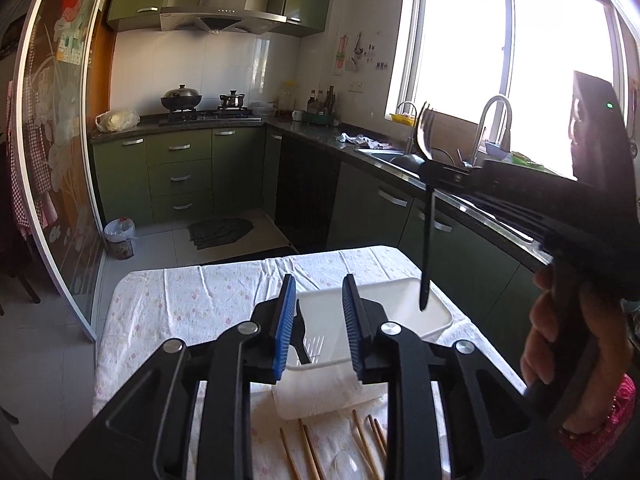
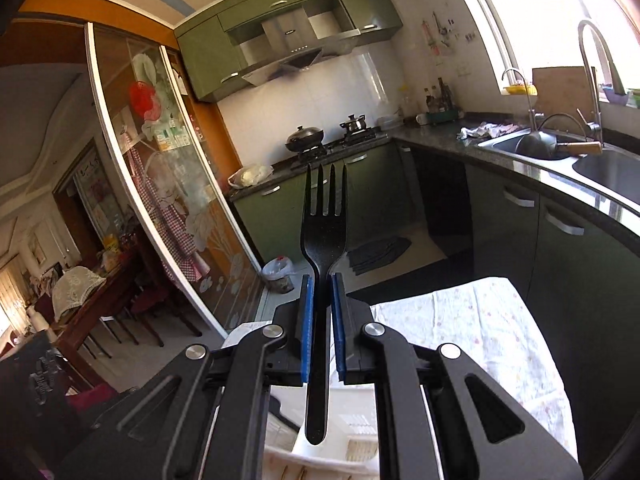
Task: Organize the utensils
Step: 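Lift the black fork with the left tool into the white holder while the right tool drops its fork in, then grasp the clear plastic spoon with the left tool while the right tool grasps the white spoon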
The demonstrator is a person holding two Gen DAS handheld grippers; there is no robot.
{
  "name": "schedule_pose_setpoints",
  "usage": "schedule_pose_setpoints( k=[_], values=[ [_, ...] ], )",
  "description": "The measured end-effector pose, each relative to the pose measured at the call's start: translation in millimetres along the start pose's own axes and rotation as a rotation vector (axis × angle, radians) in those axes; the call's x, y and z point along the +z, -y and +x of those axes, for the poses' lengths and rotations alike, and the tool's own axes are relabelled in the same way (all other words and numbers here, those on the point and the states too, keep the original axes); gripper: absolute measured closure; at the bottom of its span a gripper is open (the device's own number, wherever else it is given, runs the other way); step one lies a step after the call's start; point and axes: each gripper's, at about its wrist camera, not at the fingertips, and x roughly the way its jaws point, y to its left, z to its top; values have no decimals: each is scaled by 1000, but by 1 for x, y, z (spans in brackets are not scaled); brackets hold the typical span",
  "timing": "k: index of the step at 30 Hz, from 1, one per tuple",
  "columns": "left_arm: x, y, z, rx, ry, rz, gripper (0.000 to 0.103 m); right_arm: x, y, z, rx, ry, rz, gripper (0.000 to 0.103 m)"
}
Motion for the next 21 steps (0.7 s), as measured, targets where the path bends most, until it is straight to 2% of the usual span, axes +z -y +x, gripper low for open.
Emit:
schedule_pose_setpoints(
  k=[3,5,8,12,13,14,16,21],
  values=[
    [-14,1,-4,7,-72,11,79,-15,1,16,-36,-24,-21,93],
    [-27,2,-1,1,-148,11,79,-28,4,19,-42,-42,-23,93],
    [-52,4,11,-27,-297,-7,79,-47,6,19,-61,-55,-55,93],
    [-87,5,34,-88,-517,-85,79,-68,7,17,-62,-103,-92,93],
    [-96,6,38,-101,-561,-100,79,-72,6,16,-62,-110,-99,91],
    [-103,7,42,-104,-598,-109,79,-75,6,13,-62,-111,-105,84],
    [-114,8,46,-95,-649,-119,79,-78,5,3,-63,-103,-107,76],
    [-129,19,49,-78,-731,-114,78,-78,7,-28,-49,-85,-92,76]
  ],
)
